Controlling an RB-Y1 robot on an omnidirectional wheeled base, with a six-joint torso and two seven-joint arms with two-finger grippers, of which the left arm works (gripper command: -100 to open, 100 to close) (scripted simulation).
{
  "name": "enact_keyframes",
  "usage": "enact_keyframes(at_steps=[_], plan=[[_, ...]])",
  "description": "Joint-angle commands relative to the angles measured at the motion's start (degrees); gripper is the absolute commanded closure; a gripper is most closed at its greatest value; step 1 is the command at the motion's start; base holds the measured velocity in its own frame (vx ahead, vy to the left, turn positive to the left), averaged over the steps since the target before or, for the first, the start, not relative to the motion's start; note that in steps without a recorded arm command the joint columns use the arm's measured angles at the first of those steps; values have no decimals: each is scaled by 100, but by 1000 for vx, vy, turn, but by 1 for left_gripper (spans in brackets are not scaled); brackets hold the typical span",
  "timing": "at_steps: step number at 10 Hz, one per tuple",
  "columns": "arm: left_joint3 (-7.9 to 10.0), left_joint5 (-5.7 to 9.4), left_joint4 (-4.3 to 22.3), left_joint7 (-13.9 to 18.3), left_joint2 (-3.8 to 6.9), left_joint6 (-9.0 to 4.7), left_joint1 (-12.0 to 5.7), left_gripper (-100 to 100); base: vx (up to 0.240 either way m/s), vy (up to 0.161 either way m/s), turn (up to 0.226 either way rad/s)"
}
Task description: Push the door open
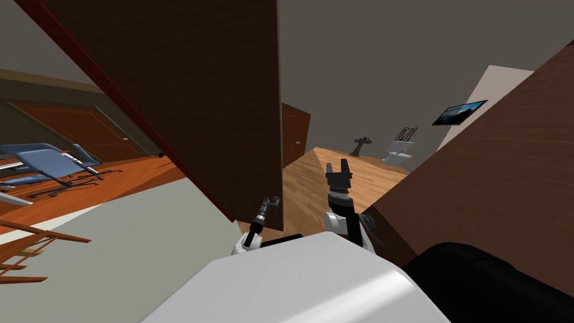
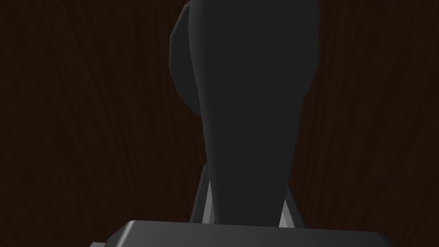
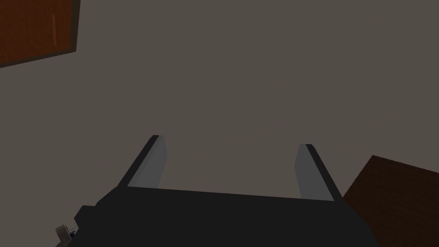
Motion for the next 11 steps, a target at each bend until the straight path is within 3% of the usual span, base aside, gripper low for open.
enact_keyframes(at_steps=[1,4,6,9,11], plan=[[153,80,55,-97,-96,-6,-54,100,154,-190,96],[352,186,67,-207,-270,11,-63,100,112,-171,78],[489,260,103,-254,-8,-25,-100,100,81,-57,60],[590,326,102,-339,51,-16,-97,100,178,-90,72],[680,385,101,-414,18,-9,-94,100,205,-106,71]])
